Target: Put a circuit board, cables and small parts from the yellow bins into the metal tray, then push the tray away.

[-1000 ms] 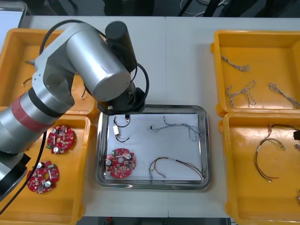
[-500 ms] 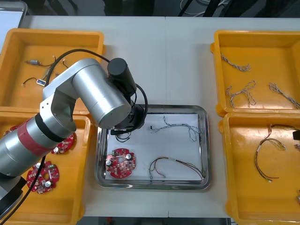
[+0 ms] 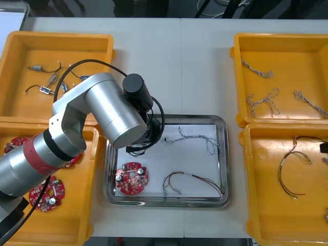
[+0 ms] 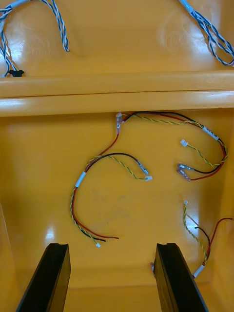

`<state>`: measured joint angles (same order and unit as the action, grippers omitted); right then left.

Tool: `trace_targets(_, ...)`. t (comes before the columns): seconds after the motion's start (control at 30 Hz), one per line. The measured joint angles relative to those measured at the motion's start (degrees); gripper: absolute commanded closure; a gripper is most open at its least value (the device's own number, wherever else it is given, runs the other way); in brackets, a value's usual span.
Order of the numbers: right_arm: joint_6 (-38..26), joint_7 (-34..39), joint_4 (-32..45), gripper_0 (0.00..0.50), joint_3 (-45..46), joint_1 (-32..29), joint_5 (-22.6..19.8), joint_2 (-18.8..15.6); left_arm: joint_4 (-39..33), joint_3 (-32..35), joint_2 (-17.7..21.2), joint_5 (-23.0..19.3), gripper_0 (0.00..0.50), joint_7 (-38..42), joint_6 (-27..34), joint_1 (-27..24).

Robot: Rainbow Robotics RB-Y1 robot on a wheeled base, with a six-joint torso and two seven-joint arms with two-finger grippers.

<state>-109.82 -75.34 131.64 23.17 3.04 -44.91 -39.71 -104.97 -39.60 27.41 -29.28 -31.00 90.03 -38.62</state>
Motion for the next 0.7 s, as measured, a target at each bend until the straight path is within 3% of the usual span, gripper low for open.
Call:
trace_targets(0.07,0.0,0.0,0.0,0.0,0.0,0.0,0.0,0.0,0.08,0.0,0.01,0.0,0.488,0.0,-0.03,0.0)
trace_targets(0.1,0.0,0.0,0.0,0.0,0.0,0.0,0.0,0.0,0.1,0.0,0.01,0.0,0.393,0.0,-0.05,0.0)
trace_targets(0.13,0.0,0.0,0.0,0.0,0.0,0.0,0.0,0.0,0.13,0.0,0.01,0.0,0.344,0.0,-0.07,0.0)
trace_targets(0.2,0.0,0.0,0.0,0.0,0.0,0.0,0.0,0.0,0.17,0.0,0.02,0.0,0.141,0.0,-0.21,0.0)
trace_targets(0.27,0.0,0.0,0.0,0.0,0.0,0.0,0.0,0.0,0.19,0.0,0.05,0.0,0.0,0.0,-0.63,0.0)
trace_targets(0.7,0.0,0.0,0.01,0.0,0.0,0.0,-0.07,0.0,0.2,0.0,0.17,0.01,0.0,0.0,-1.16,0.0)
